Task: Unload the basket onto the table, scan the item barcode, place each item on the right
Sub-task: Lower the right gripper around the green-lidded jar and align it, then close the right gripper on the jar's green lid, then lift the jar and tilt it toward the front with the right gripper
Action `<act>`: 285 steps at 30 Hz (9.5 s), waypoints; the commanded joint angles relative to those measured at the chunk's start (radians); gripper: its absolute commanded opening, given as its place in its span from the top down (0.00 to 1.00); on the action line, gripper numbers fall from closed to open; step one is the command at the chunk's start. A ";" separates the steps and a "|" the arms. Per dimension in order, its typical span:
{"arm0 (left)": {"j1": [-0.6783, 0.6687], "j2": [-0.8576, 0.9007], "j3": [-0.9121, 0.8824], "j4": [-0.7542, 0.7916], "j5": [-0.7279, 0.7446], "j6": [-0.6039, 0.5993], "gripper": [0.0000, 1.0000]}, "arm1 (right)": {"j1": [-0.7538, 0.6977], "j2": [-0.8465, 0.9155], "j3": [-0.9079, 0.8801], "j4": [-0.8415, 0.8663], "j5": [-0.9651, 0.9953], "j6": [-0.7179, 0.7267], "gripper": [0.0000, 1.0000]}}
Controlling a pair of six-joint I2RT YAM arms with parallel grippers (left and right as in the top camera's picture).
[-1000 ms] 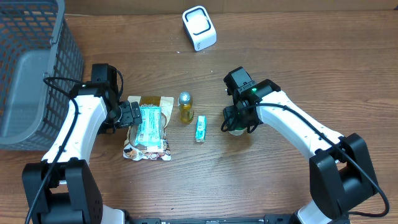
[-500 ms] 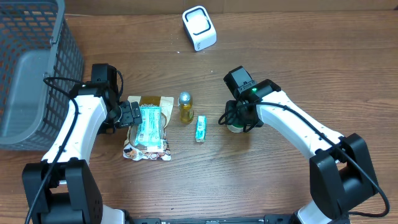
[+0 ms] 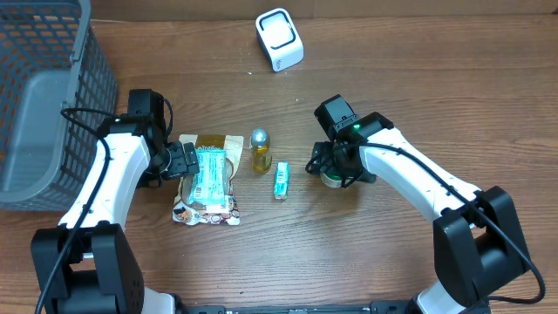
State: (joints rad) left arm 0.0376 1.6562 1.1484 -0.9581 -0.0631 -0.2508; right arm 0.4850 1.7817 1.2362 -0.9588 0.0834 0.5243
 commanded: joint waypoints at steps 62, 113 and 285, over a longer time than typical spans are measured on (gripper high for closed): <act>0.002 0.004 0.019 -0.002 0.008 0.011 0.00 | -0.004 -0.019 0.020 -0.034 0.118 0.213 0.38; 0.002 0.004 0.019 -0.002 0.008 0.011 0.00 | -0.051 0.027 0.047 -0.024 0.028 0.095 0.00; 0.002 0.004 0.019 -0.002 0.008 0.011 0.00 | -0.055 0.000 0.085 -0.365 -0.598 0.095 0.59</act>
State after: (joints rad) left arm 0.0376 1.6562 1.1492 -0.9581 -0.0628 -0.2508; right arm 0.4335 1.8057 1.2995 -1.3144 -0.4042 0.6216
